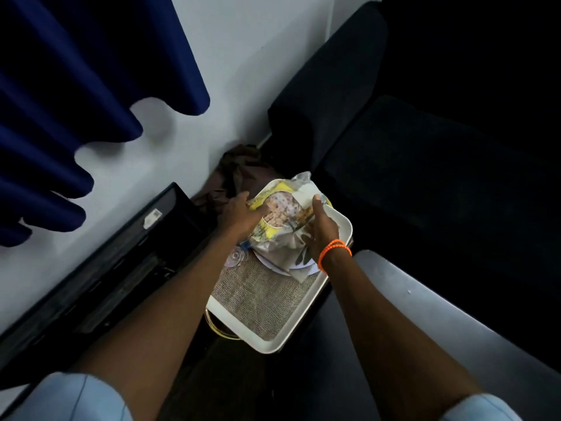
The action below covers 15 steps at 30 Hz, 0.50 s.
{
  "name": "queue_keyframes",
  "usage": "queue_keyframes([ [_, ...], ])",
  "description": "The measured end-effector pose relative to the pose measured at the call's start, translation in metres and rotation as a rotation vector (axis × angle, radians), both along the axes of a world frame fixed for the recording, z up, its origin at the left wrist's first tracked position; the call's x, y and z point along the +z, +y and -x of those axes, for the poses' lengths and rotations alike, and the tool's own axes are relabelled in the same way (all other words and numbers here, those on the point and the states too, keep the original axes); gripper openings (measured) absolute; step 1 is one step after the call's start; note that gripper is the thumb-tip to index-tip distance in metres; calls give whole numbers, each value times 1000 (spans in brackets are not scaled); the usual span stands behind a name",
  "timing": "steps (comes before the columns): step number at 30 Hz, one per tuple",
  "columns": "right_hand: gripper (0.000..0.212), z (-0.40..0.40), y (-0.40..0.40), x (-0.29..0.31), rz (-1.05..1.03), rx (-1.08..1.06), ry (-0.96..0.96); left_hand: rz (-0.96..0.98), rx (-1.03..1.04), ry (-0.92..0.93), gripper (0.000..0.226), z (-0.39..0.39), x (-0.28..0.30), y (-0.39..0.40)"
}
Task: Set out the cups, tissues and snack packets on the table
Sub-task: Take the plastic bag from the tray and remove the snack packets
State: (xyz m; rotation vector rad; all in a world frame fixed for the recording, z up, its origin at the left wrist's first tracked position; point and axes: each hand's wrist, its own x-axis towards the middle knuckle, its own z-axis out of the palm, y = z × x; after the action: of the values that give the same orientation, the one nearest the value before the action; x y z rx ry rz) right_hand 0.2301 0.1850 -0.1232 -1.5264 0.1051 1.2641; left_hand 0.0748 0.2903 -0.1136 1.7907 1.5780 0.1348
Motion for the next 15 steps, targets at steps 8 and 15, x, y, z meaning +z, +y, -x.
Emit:
queue_keyframes([
  [8,94,9,12,-2,-75,30,203,212,-14,-95,91,7,-15,24],
  [15,71,-3,-34,19,-405,134,247,319,-49,-276,80,3,4,-20],
])
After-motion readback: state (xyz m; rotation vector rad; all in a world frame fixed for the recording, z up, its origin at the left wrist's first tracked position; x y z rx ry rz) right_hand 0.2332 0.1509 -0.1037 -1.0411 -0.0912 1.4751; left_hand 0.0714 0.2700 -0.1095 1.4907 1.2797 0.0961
